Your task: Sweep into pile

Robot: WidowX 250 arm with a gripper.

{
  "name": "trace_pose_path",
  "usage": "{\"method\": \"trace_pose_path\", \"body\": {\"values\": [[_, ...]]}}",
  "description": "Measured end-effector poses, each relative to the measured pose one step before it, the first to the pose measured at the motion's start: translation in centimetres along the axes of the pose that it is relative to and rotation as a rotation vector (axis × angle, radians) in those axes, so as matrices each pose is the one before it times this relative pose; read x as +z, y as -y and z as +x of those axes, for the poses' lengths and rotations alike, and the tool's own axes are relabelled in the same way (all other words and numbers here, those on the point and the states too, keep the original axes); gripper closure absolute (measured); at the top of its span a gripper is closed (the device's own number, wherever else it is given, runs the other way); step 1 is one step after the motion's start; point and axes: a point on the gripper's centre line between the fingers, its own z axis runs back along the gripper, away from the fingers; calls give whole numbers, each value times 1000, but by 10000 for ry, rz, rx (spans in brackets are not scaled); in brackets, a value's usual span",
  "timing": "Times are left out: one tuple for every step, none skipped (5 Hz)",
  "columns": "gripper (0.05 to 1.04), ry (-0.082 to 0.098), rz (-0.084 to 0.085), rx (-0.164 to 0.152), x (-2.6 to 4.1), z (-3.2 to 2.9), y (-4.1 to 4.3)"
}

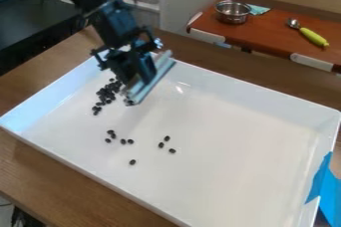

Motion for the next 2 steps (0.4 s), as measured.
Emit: {"method": "trace_pose_path", "body": {"values": [[705,-264,100,-564,-1768,-2143,2693],[706,-318,187,-382,-2193,-2210,1756]]}}
